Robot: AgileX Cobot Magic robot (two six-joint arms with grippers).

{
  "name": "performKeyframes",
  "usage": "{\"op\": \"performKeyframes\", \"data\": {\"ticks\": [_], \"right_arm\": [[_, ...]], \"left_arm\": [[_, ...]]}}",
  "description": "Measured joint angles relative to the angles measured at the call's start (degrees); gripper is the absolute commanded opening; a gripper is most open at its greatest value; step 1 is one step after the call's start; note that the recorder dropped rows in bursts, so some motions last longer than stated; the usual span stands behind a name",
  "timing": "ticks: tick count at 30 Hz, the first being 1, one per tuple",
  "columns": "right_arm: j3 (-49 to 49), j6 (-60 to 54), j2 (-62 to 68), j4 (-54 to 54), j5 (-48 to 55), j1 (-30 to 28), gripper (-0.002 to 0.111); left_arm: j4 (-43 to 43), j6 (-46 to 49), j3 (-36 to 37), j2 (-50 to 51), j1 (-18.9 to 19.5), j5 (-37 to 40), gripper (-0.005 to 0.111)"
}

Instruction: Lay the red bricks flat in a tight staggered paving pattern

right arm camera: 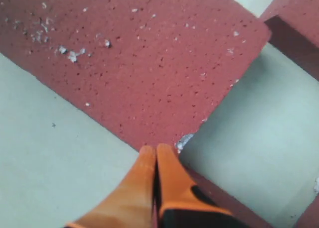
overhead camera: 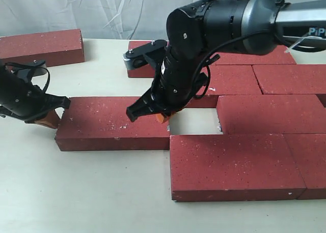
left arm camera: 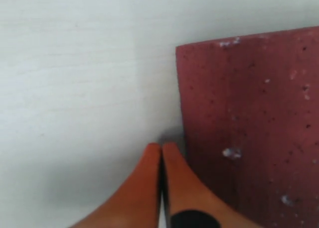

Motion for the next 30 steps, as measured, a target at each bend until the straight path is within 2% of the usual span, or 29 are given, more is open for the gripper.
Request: {"op": "performKeyframes", "data": {"ticks": [8, 17, 30], "right_arm": [[0.0, -8.5, 1.65, 8.2, 2.59, 0.12, -0.001], [0.0, -10.35, 4.08, 9.59, 6.01, 0.12, -0.001], [0.0, -11.09, 4.53, 7.71, 4.88, 0.12, -0.001]], "left_arm": [[-0.03, 0.0, 0.05, 0.0, 1.4, 0.12, 0.0], [-0.59, 0.0, 0.05, 0.0, 1.53, 0.23, 0.0], [-3.22, -0.09, 0.05, 0.0, 1.53, 0.33, 0.0]]}}
